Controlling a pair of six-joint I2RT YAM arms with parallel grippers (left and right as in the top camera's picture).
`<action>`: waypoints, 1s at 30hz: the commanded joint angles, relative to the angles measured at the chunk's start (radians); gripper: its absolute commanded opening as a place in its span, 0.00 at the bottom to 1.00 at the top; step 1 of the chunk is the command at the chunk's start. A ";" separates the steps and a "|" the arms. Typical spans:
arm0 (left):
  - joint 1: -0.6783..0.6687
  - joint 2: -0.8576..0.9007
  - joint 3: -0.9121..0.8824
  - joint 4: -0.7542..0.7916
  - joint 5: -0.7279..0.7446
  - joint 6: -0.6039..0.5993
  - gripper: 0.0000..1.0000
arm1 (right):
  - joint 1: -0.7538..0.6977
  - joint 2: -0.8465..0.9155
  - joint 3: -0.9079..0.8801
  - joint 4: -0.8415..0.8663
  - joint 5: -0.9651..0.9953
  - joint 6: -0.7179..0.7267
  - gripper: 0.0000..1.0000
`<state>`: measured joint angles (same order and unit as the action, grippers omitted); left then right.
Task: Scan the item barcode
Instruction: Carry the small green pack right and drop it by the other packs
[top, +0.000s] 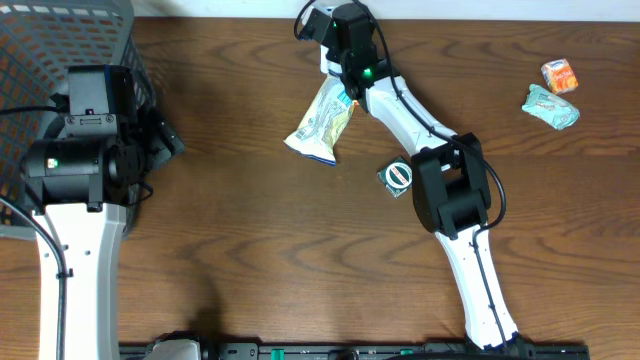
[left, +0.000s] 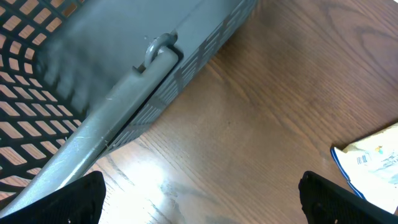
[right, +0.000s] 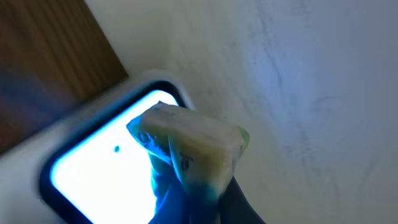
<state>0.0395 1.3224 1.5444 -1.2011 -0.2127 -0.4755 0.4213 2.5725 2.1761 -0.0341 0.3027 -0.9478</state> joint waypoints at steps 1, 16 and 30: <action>0.008 0.004 -0.003 -0.003 -0.013 -0.016 0.98 | 0.002 -0.008 0.003 0.023 0.040 -0.030 0.01; 0.008 0.004 -0.003 -0.003 -0.013 -0.016 0.98 | -0.163 -0.217 0.032 -0.262 0.116 0.398 0.01; 0.008 0.004 -0.003 -0.003 -0.013 -0.016 0.98 | -0.558 -0.229 -0.015 -0.748 0.117 0.502 0.25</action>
<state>0.0395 1.3224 1.5444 -1.2011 -0.2127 -0.4755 -0.1020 2.3486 2.1773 -0.7689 0.4179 -0.5095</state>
